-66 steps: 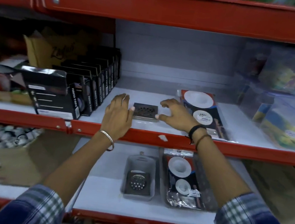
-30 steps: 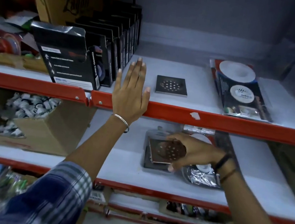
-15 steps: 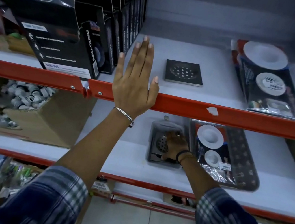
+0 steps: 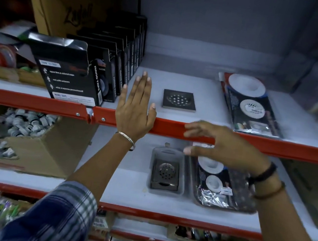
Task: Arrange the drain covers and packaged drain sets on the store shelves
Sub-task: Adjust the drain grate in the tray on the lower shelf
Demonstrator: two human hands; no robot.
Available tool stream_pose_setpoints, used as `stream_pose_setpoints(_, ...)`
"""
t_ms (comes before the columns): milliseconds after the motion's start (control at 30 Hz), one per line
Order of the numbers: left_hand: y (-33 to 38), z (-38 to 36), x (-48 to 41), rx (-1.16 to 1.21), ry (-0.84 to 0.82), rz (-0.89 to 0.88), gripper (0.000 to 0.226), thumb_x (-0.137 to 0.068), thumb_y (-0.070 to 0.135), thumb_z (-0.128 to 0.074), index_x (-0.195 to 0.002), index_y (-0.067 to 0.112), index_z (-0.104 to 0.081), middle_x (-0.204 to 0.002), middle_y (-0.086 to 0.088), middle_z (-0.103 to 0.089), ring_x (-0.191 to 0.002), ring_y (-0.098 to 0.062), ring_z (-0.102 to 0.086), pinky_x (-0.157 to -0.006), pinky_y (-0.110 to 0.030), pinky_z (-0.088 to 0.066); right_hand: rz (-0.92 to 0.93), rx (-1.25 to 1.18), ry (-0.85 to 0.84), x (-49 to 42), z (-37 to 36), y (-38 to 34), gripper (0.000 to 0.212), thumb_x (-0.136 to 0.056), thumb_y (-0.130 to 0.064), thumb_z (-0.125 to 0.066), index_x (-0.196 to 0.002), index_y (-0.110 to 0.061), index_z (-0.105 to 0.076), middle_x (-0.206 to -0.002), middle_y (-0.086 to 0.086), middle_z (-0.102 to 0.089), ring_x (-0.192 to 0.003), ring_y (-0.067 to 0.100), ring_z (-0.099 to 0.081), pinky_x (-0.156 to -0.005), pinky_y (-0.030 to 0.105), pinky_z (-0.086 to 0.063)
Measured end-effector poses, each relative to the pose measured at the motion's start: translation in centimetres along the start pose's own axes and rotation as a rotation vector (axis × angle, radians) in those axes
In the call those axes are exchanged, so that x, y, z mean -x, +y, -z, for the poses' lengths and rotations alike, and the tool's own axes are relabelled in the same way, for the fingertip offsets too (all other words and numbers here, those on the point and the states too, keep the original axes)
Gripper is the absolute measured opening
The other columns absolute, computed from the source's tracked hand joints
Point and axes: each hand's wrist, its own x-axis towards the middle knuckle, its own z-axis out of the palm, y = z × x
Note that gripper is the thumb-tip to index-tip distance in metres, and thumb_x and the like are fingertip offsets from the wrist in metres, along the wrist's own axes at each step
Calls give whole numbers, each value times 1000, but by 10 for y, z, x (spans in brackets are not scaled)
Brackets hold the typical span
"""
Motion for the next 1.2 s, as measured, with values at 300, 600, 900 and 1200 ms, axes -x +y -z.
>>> stream_pose_setpoints(300, -2, 0, -1, 16, 8, -20, 65, -84, 32, -34, -144, 5, -30, -152, -11, -35, -141, -22, -33, -116, -37, -12, -181, 242, -111, -141, 47, 29, 96, -71, -45, -74, -147, -25, -19, -156, 0, -23, -140, 23, -27, -115, 39, -24)
stream_pose_setpoints(600, -4, -5, -3, 13, 57, -35, 65, -84, 33, -34, -143, 5, -31, -150, -11, -37, -140, -22, -33, -116, -36, -12, -127, 298, -90, -166, 47, 37, 75, -68, -47, -76, -131, -20, -44, -131, 0, -42, -123, 22, -43, -107, 37, -36)
stream_pose_setpoints(900, -2, -2, 1, 46, 62, -38, 62, -88, 32, -30, -144, 5, -30, -151, -11, -36, -141, -21, -33, -115, -35, -19, 194, -186, -136, -24, 33, 12, 83, -55, -47, -77, -130, -31, -47, -128, -5, -47, -120, 12, -51, -105, 26, -41)
stream_pose_setpoints(1200, -3, -10, 2, 53, 123, -41, 62, -88, 30, -33, -143, 4, -31, -150, -13, -37, -140, -23, -33, -116, -36, -23, -100, 91, -316, -58, -85, 99, 94, -54, -56, -80, -135, -26, -41, -126, -10, -41, -123, 15, -42, -111, 37, -36)
